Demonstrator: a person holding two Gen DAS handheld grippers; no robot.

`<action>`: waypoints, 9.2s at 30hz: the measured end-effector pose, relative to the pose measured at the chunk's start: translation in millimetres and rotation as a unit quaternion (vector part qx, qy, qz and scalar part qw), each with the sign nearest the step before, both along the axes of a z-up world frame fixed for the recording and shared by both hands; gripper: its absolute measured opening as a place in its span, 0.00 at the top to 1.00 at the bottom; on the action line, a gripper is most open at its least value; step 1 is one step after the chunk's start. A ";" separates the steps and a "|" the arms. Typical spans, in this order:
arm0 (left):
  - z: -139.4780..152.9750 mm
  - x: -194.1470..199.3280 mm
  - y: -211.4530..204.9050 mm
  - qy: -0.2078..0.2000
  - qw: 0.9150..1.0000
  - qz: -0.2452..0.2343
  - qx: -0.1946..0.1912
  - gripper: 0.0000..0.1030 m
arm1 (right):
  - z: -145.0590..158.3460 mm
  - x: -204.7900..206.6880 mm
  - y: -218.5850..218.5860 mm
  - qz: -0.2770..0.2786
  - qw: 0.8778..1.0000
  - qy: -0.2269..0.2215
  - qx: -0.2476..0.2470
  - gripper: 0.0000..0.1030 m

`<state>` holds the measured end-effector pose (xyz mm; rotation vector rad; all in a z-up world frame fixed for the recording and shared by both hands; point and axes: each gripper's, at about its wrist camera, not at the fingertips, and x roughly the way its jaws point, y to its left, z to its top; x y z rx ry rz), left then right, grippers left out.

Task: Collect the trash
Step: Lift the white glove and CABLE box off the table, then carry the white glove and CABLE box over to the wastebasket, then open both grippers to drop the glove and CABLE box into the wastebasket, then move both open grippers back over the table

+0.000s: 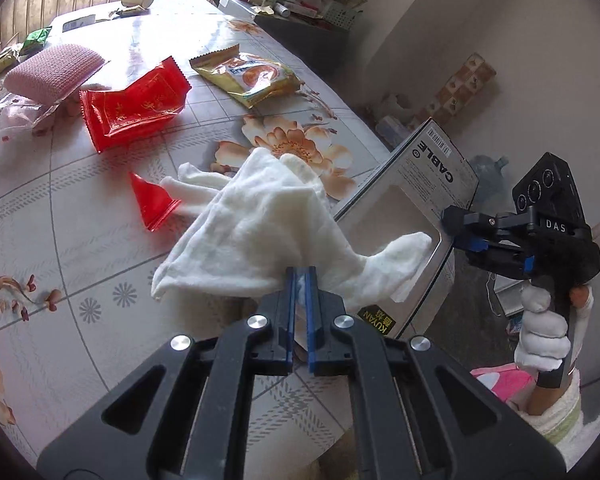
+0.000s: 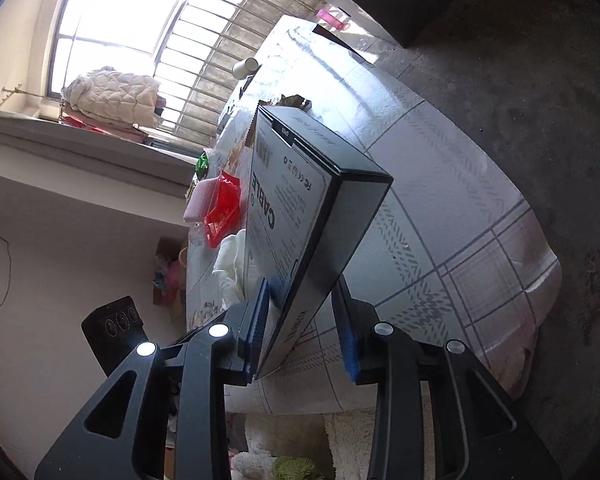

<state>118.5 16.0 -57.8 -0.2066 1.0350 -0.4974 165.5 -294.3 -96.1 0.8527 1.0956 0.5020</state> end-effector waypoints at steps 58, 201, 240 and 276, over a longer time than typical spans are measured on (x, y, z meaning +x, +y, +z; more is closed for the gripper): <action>40.4 0.9 -5.9 -0.070 0.998 -0.003 0.000 0.92 | -42.2 -6.9 11.5 -0.047 0.996 0.010 0.079 0.64; -88.6 109.9 -606.1 -0.035 0.916 -0.380 0.124 0.91 | -255.1 -100.6 -405.0 -0.548 0.822 0.135 0.074 0.61; 58.0 67.7 -318.0 -0.108 0.961 -0.251 0.043 0.33 | -148.8 -187.7 -347.1 -0.548 0.834 0.069 -0.016 0.46; 36.4 35.1 111.3 -0.085 0.970 0.220 -0.061 0.33 | 68.5 10.9 21.5 -0.037 0.989 -0.085 -0.113 0.34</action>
